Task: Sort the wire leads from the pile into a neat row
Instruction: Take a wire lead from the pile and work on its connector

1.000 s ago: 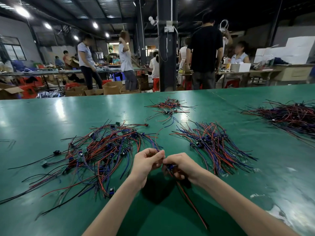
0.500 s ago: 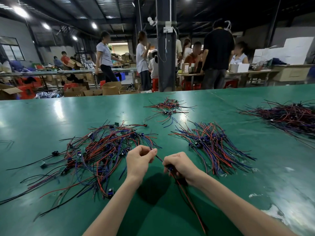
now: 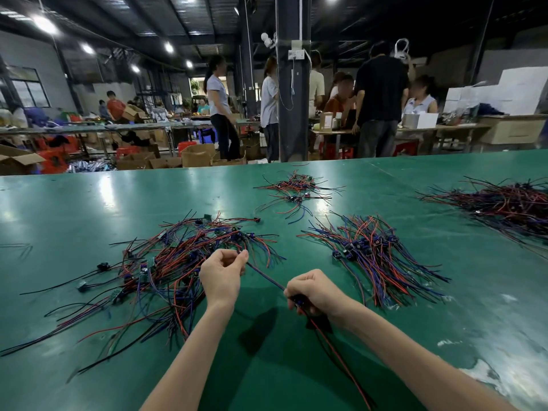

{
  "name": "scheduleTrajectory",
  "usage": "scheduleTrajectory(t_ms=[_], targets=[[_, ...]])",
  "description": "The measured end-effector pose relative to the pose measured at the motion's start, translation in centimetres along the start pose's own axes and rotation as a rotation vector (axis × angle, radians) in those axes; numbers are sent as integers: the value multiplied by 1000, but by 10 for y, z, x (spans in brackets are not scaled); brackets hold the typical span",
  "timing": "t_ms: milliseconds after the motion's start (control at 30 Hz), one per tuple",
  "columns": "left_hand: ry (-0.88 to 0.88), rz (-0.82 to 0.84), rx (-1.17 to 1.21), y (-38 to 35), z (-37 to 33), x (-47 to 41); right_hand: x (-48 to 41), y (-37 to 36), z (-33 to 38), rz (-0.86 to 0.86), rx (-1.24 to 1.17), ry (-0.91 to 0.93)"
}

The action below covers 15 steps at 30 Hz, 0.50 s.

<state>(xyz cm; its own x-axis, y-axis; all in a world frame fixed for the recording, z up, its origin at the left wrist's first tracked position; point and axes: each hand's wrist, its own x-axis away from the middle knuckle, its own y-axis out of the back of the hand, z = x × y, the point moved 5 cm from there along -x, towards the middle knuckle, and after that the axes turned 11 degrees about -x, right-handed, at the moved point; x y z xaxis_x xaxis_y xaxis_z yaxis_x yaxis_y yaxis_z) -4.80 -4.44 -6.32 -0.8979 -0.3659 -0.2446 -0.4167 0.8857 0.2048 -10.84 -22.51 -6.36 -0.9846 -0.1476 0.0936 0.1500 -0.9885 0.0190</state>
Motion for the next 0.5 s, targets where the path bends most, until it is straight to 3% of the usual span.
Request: scheduleTrajectory(t_ms=[233,500], targets=[[62,11,89,-1,0,1,0,4,0,19,6,-14],[355,93,422,-4,5,3,0,1,-1,47,15,-31]])
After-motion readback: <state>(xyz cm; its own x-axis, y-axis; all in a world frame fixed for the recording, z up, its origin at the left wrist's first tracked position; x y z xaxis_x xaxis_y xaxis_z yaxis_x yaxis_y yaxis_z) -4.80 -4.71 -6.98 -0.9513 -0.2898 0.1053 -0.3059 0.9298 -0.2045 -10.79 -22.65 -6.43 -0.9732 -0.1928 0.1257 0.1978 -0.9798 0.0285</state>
